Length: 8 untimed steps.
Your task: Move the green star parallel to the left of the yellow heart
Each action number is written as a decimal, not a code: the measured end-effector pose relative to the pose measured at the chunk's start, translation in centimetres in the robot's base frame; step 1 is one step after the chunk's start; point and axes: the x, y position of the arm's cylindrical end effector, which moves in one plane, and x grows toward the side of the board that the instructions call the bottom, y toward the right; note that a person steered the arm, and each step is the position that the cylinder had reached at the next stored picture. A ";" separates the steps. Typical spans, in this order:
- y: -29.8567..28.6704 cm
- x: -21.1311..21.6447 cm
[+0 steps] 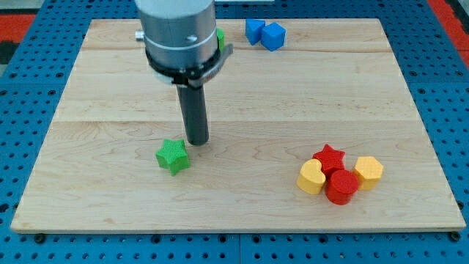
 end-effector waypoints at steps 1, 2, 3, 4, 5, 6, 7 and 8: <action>-4.8 0.7; -2.6 0.9; -1.4 1.2; -3.9 -0.4; -4.7 0.4; -3.5 4.4; -1.1 5.3; -1.0 4.1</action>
